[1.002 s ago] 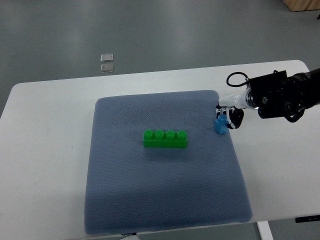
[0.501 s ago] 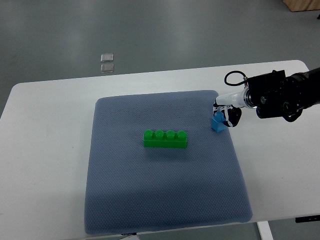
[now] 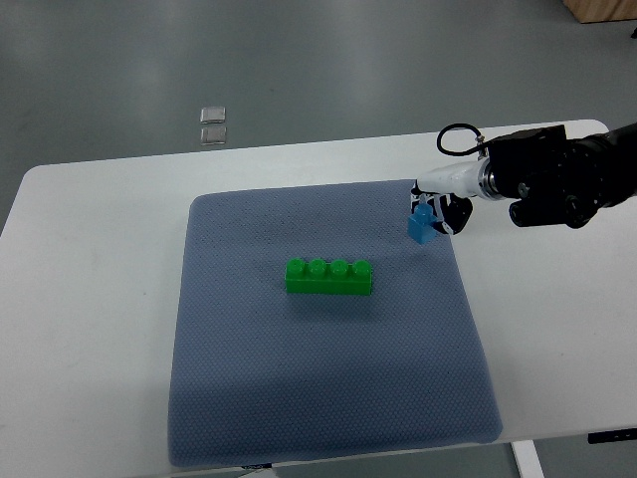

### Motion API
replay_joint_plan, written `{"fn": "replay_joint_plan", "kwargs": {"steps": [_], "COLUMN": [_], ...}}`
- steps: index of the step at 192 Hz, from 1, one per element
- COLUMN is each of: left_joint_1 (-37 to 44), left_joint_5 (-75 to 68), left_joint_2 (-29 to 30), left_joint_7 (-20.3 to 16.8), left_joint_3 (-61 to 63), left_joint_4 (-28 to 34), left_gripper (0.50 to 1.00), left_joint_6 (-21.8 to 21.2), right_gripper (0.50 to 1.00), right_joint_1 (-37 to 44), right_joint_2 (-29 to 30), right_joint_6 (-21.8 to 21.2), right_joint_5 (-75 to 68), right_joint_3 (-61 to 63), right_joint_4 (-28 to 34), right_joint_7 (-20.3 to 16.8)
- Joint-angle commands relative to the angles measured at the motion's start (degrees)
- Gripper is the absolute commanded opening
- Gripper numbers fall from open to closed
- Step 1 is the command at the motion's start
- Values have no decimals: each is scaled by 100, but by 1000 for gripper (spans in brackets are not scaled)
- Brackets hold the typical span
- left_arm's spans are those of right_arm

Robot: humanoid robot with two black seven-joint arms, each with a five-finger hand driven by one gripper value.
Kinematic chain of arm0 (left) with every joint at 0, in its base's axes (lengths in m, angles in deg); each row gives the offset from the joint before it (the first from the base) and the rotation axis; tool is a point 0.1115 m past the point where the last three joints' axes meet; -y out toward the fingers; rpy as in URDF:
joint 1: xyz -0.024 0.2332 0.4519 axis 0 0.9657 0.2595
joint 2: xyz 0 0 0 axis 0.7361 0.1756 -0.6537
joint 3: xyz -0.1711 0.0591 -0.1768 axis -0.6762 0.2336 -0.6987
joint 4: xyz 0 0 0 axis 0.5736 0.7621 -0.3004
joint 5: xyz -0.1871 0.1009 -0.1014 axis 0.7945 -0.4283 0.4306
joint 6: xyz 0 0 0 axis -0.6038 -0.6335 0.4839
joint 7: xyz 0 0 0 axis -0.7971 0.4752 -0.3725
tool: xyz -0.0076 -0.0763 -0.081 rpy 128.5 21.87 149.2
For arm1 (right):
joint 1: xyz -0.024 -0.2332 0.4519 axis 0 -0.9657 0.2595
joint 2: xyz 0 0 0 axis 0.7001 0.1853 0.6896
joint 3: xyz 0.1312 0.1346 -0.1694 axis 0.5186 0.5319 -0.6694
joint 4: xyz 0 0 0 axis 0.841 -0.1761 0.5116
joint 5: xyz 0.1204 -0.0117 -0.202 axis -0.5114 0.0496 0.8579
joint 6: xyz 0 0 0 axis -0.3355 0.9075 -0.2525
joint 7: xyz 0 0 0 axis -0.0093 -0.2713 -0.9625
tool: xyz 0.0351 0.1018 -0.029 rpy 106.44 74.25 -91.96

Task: Stack blue block on green block with right hand
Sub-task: 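Lift the blue block with the right hand toward the green block, then lower the blue block onto the middle studs of the green block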

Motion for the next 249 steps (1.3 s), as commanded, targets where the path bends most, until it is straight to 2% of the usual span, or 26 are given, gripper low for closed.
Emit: {"fn": "replay_joint_plan", "kwargs": {"steps": [1, 28, 75, 133, 183, 249], "left_joint_1": [-1, -1, -1, -1, -1, -1], "left_joint_5": [0, 0, 0, 0, 0, 0], "left_joint_2": [0, 0, 0, 0, 0, 0], "left_joint_7": [0, 0, 0, 0, 0, 0], "left_joint_3": [0, 0, 0, 0, 0, 0], "left_joint_4": [0, 0, 0, 0, 0, 0], "left_gripper": [1000, 1000, 1000, 1000, 1000, 1000], "left_joint_6": [0, 0, 0, 0, 0, 0], "right_gripper": [500, 500, 500, 500, 500, 500], "right_joint_1": [79, 184, 219, 140, -132, -343], "right_joint_2": [-41, -67, -111, -147, -111, -103], "right_joint_6": [82, 117, 223, 267, 689, 803], "right_joint_5": [201, 527, 975, 1713, 2144, 2240], "right_joint_3": [171, 488, 997, 1270, 1270, 1270], "right_joint_4": [-5, 4, 47, 47, -5, -199], "right_joint_7": [181, 454, 1420, 1939, 2106, 2115]}}
